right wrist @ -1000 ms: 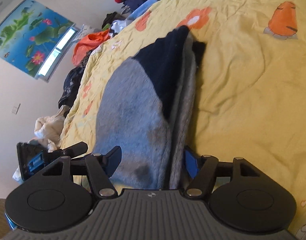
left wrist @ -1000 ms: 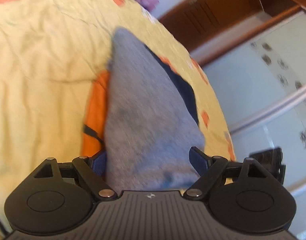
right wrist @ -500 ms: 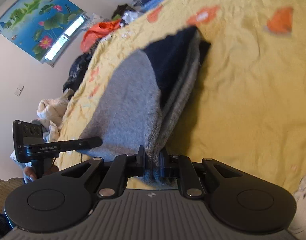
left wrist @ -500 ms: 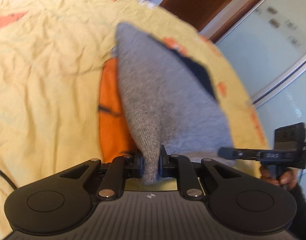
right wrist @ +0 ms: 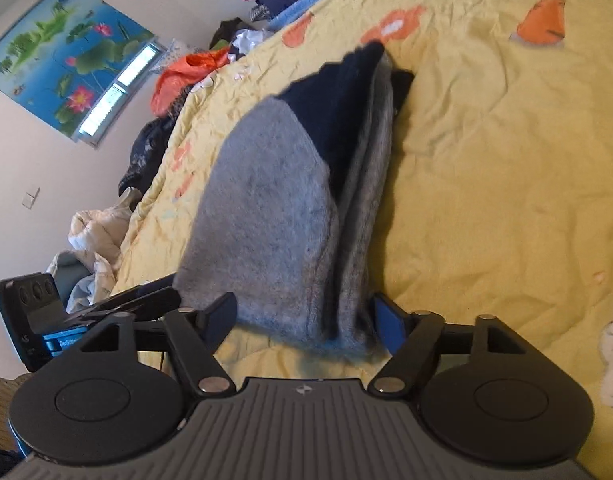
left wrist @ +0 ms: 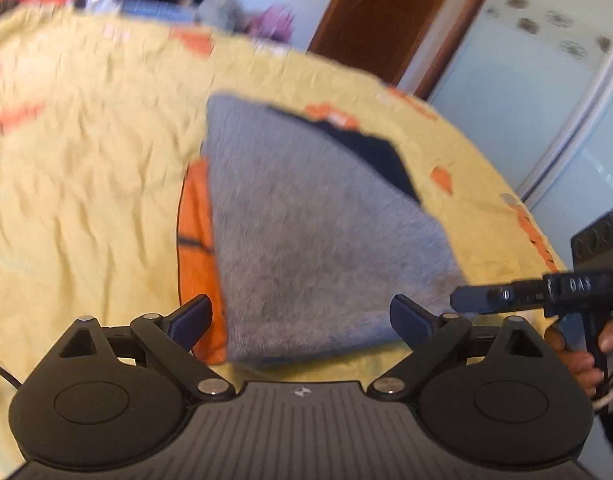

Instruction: Fold small clothes

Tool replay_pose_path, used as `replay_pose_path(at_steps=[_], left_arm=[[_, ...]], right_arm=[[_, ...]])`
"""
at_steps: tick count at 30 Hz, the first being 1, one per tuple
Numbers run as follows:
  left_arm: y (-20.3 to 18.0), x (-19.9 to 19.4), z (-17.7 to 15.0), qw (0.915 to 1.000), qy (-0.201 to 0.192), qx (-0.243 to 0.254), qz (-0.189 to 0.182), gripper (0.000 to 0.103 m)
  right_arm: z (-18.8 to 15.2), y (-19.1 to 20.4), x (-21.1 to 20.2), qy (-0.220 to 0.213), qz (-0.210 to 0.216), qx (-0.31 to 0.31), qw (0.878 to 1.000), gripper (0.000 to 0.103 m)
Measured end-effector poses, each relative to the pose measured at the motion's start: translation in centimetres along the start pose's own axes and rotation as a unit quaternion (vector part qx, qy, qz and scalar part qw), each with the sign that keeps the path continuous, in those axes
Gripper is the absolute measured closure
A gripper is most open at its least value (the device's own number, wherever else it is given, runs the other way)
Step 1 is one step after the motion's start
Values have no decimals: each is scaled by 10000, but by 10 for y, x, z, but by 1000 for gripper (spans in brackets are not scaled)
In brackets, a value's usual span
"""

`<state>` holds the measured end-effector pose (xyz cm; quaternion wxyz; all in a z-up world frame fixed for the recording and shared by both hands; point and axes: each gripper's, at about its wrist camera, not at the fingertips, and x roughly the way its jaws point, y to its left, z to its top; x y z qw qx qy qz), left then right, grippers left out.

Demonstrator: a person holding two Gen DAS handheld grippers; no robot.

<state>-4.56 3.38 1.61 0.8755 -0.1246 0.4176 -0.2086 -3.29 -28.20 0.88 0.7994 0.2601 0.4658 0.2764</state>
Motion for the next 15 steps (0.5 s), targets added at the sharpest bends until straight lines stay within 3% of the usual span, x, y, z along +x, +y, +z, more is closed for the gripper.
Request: replay_pose_path(at_steps=[1,2,3,4,6,9,11,13,15], left_arm=[[4,5,1,9998,118,-135,-71,17],[5,4,1,9999,33,-142,-86,36],[8,7,2,9993,230,-222,-178,81],[13,9,4,9983,389,-373,-234,88],[22,2,4,9976,399,-457,-322,89],[29,1,-1,9984,443,-349,-104,87],[26,-1,-3,9991,327,-265,-25,82],[9,-11,-6,9989,131,55,453,61],[-12,-31,-17,9928,-536,427,982,15]], right_arm=[[1,0,3,68,-40,48,10000,58],[0,-1,5,165,-32,92,9998,77],[0,-2,6,191,-15,85,9998,78],[-1,-1,4,176,-14,11,9998,80],[-5,6,-6,123,-20,-204,9997,82],[-11,8,-10,77,-412,-476,9980,82],[-14,3,-8,-39,-421,-400,9983,78],[-19,12,-15,-209,-649,-361,9970,61],[-34,37,-29,-786,-1143,-787,9872,36]])
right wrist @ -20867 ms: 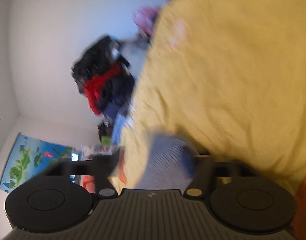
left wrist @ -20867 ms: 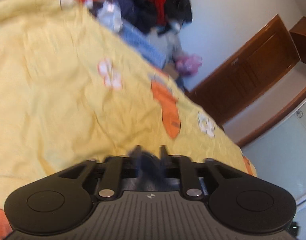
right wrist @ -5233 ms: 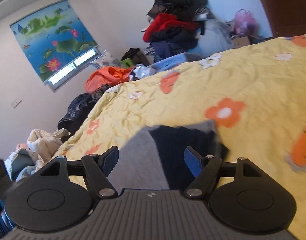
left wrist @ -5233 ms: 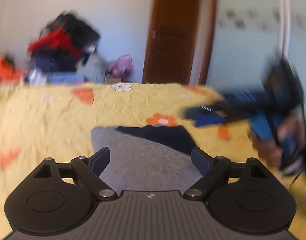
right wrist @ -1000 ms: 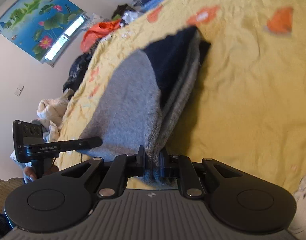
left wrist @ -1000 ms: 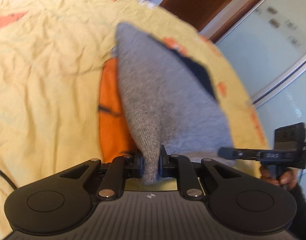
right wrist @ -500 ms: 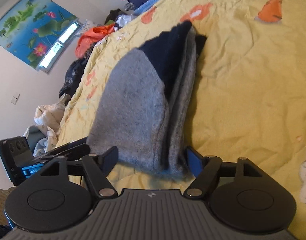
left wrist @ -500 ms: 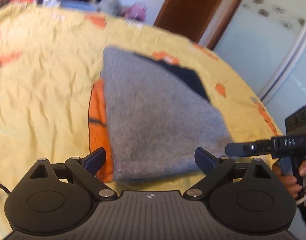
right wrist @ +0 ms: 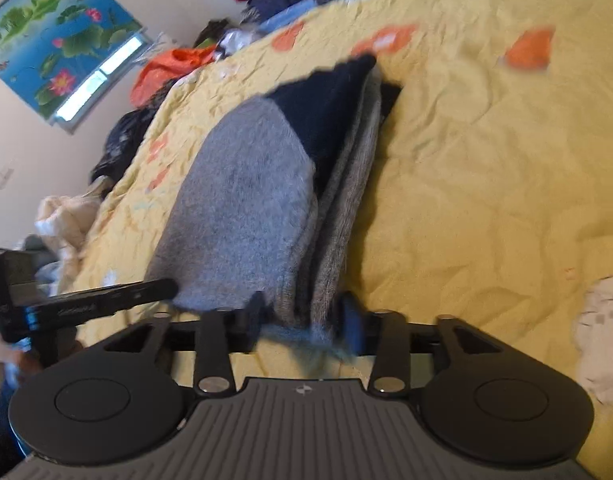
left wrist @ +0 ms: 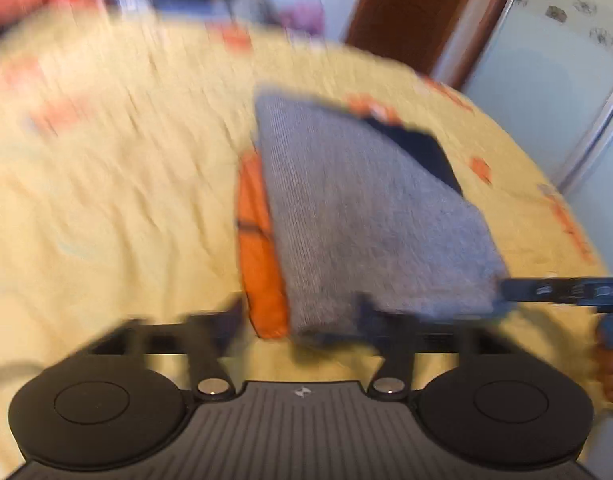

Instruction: Fold small clothes

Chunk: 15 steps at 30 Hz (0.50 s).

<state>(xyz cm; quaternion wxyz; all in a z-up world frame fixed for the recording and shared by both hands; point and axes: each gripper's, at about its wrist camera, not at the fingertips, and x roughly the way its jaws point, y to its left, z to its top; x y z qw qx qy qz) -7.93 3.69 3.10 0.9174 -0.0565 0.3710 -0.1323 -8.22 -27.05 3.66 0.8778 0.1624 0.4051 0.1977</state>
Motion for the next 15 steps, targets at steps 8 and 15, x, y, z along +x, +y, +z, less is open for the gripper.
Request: replay_pose_path(at_steps=[8,15], left_arm=[[-56,9,-43,9945,-608,594,609,4],[-49,16,-63,9918,-266,473,1159,0]], right_arm=[[-56,46,14,-293,-1983,-669,9774,1],[-75,53,22,-447,-2390,-896,9659,0]])
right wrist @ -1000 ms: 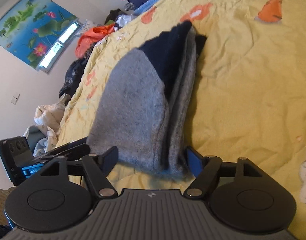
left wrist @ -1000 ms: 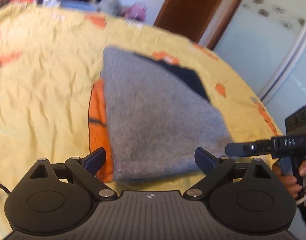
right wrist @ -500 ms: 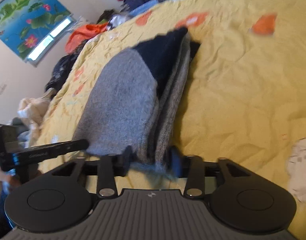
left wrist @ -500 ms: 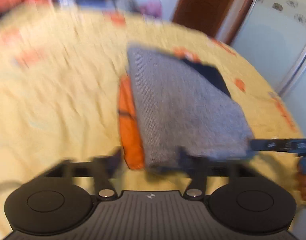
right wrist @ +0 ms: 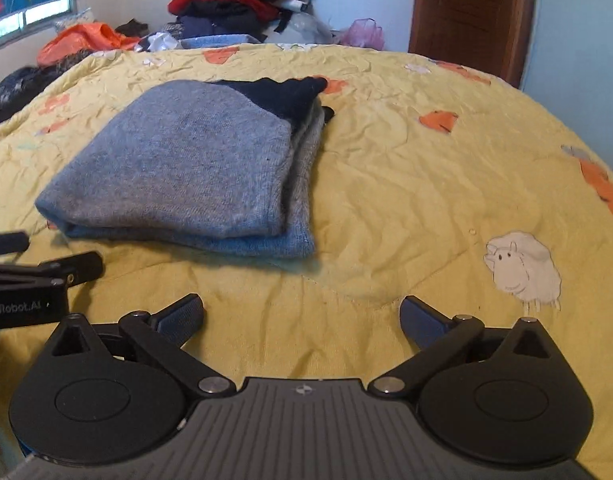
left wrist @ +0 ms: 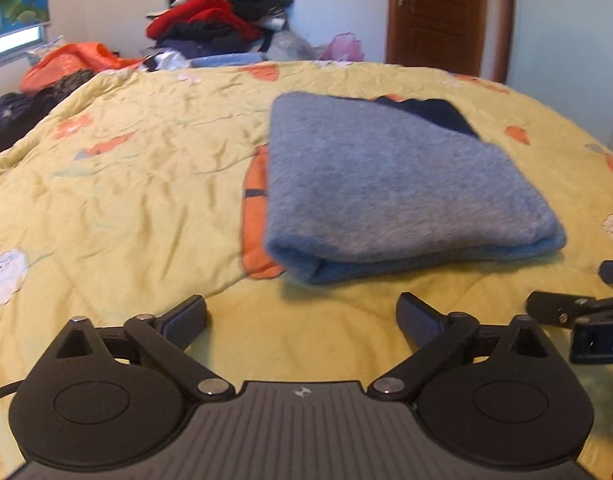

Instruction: Fold small clothes

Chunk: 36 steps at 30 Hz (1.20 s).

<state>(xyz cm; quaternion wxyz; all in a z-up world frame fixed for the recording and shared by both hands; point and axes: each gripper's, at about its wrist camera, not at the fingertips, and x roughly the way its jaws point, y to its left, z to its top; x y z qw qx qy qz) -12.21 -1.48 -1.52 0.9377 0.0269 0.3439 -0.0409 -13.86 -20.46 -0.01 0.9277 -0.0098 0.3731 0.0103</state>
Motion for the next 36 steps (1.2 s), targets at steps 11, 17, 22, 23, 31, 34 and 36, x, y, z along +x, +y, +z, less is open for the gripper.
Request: replay_pose_path(at_steps=[11,17,22,23,31,34,36], left_arm=[[4,6,2,9998,-53,-136,130,0],[4,8,3,9998,-77,-141,118,0],[5,10,5,9998,-49,-133,100,0],[5,10,6,9998,-45,-135,100,0],[5,12,7,9999,-9,-139,65,0],[5,12,8,9999,-5,-139,60,0],[6,13,8,9999,-14,-142,47,0]], right_arm=[[-1,10,2,-114,-285,184,9994,0],[0,10,1,-109,-278,162,9994,0],[2,10,3,-118,-229,132,9996,0],[1,10,4,-168,-210,120,9996,0],[-1,12,5,-282,-276,159,9991,0],[0,11,5,-253,-264,143,9992,0],[-1,11,5,-272,-252,138,9992,0]])
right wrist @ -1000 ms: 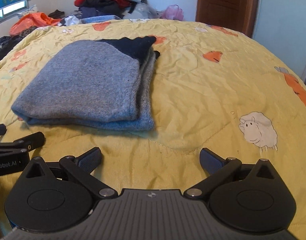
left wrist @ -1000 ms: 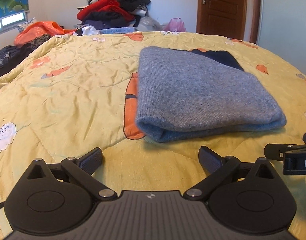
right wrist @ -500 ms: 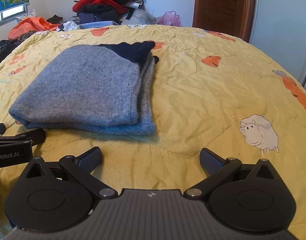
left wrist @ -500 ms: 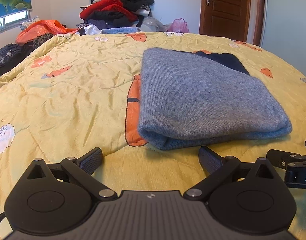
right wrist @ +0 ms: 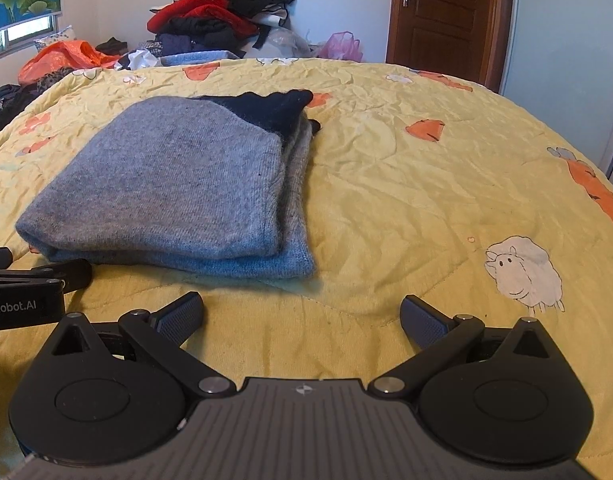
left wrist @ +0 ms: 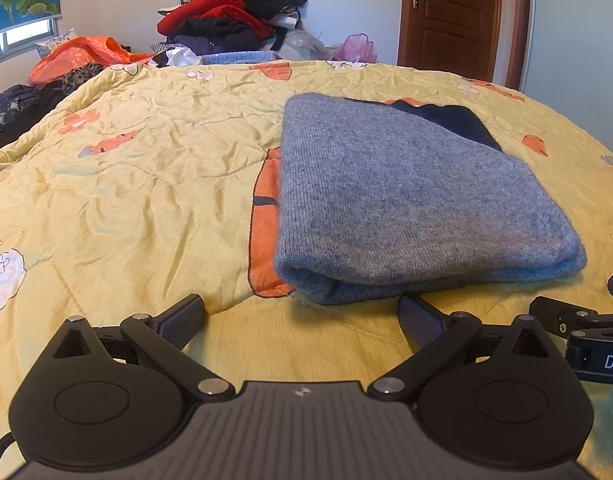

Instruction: Fold small clothes

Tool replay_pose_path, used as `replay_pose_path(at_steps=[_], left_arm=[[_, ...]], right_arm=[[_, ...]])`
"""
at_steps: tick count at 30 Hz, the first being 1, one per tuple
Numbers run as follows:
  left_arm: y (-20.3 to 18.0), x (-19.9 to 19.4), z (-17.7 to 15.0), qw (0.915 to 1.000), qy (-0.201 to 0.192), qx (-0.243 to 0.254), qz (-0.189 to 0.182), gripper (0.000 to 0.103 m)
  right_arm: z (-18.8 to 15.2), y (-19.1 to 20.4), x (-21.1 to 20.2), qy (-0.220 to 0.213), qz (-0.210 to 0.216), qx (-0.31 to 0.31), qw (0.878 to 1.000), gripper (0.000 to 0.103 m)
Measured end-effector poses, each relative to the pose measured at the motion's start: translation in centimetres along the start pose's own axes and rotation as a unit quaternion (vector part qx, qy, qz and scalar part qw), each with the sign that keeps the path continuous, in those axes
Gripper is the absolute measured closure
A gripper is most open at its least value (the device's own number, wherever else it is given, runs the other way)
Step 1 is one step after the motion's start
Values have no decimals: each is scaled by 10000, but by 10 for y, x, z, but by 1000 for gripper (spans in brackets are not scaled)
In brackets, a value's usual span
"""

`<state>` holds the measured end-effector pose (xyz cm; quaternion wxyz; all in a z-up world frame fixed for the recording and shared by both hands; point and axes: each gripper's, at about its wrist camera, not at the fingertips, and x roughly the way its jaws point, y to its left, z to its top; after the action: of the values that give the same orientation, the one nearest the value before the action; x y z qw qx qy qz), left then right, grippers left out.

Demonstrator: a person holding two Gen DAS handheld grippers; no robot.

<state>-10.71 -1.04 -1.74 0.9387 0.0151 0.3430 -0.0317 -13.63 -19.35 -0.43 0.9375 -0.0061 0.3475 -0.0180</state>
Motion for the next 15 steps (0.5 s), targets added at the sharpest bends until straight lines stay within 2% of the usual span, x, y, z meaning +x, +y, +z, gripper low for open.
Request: replay_pose_path(at_steps=[15], left_arm=[[0,0,0,10000,-17,-2,13,0]], right_arm=[[-1,0,0,-7,-2,-2,10000,0]])
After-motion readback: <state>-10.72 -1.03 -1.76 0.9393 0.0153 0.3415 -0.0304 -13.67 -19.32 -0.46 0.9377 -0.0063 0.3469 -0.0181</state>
